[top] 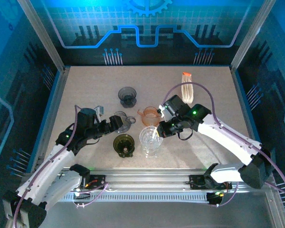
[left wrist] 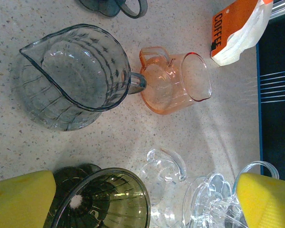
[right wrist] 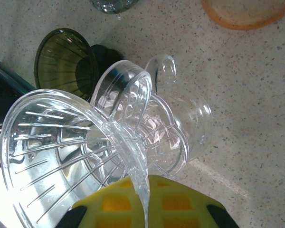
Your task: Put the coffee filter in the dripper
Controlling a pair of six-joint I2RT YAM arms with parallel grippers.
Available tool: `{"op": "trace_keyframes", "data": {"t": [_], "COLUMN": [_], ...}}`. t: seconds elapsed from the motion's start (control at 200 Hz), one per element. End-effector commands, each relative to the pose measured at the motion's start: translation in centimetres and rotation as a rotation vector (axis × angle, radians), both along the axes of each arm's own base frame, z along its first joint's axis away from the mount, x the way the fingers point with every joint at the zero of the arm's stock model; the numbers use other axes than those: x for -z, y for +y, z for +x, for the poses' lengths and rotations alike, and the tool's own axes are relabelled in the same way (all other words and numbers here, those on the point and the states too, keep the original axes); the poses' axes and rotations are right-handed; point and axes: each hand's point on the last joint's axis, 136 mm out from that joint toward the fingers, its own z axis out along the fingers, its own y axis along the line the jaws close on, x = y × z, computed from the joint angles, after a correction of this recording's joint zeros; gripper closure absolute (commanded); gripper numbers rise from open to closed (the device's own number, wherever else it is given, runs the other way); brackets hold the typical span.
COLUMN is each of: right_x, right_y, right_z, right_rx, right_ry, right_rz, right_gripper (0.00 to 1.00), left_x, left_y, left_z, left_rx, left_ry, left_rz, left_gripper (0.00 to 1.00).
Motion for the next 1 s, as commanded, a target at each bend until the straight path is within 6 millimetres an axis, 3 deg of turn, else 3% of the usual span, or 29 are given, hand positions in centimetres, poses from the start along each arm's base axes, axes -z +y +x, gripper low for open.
{"op": "trace_keyframes", "data": {"t": [0.0, 0.856, 0.996], "right_x": [0.3, 0.4, 0.5], "right_y": [-0.1, 0.7, 0.8], "right_z": [-1.2, -1.0, -1.0], "right_rx": [-0.014, -0.021, -0.018], "right_ry": [0.051, 0.062, 0.057], "right_rz": [-0.016, -0.038, -0.03], "right_gripper": [1.0, 1.0, 0.88], "left_x": [0.6, 1.1, 1.2], "left_y": [0.2, 0.1, 0.0], "left_z": [-0.3, -0.4, -0.5], "left_rx": [0.009, 0.011, 0.012], "left_ry": [0.006, 0.018, 0.021], "left_rz": [0.029, 0.02, 0.018], "left_gripper": [0.01, 0.01, 0.01]}}
